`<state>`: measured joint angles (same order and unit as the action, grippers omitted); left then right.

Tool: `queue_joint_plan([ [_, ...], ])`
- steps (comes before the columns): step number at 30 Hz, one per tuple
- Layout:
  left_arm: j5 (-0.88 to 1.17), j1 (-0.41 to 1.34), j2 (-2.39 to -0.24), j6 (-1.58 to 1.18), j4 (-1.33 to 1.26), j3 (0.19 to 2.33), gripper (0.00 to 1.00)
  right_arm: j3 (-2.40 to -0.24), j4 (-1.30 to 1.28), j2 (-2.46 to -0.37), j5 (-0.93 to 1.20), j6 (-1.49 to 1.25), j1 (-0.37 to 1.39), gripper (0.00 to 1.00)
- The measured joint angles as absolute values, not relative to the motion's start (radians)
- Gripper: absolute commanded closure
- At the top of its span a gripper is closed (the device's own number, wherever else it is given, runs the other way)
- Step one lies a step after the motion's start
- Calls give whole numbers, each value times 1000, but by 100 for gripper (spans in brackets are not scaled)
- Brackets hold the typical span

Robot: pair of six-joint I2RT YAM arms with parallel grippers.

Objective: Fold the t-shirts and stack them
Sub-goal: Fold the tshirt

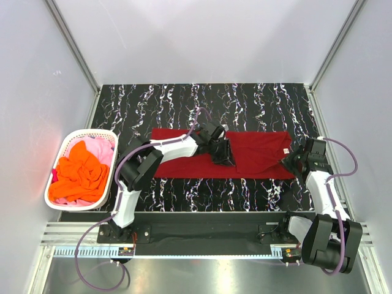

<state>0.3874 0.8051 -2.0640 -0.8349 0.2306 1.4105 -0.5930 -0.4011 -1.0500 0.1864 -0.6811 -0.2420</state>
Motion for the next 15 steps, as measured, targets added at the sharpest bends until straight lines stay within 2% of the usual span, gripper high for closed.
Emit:
queue_joint_plan([
  [15,368,858,-2122,-822,175,1441,64,-567,-378,-1026,229,-688,-242,100],
])
